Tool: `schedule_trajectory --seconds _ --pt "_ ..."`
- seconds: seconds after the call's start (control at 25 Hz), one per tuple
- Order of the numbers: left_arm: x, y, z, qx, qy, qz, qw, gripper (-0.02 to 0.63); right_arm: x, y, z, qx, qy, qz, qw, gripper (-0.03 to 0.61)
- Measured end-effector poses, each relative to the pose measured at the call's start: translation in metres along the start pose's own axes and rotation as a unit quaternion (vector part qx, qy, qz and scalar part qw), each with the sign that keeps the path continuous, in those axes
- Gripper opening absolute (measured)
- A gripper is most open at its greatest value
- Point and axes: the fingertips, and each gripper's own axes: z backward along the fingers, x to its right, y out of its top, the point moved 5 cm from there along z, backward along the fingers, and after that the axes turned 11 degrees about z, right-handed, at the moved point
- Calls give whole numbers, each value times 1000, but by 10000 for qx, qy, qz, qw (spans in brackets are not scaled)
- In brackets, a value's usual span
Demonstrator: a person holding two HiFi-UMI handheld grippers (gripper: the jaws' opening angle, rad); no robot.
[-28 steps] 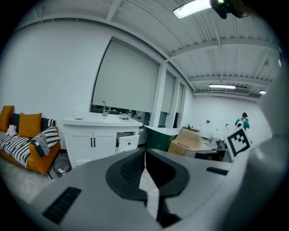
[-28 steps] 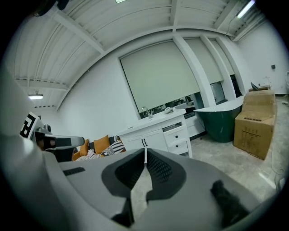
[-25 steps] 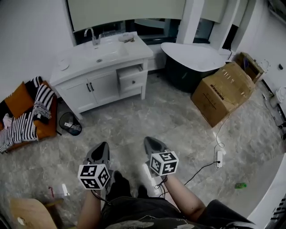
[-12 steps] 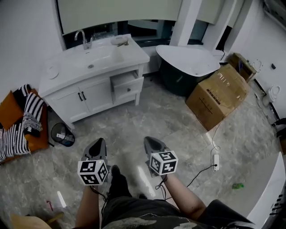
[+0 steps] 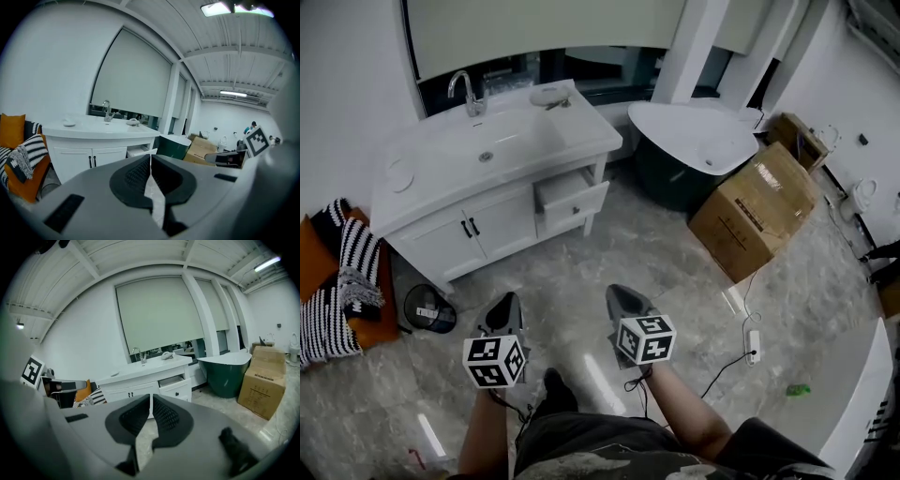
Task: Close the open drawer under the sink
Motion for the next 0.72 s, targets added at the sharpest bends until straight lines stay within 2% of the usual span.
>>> schedule_trajectory --seconds 0.4,0.72 --pt "-54 20 -51 -299 -335 55 9990 20 -11 17 -67 -132 -322 -66 9994 32" --pt "-64 21 -83 -462 -437 -23 9980 20 2 20 -103 -187 -379 38 9991 32"
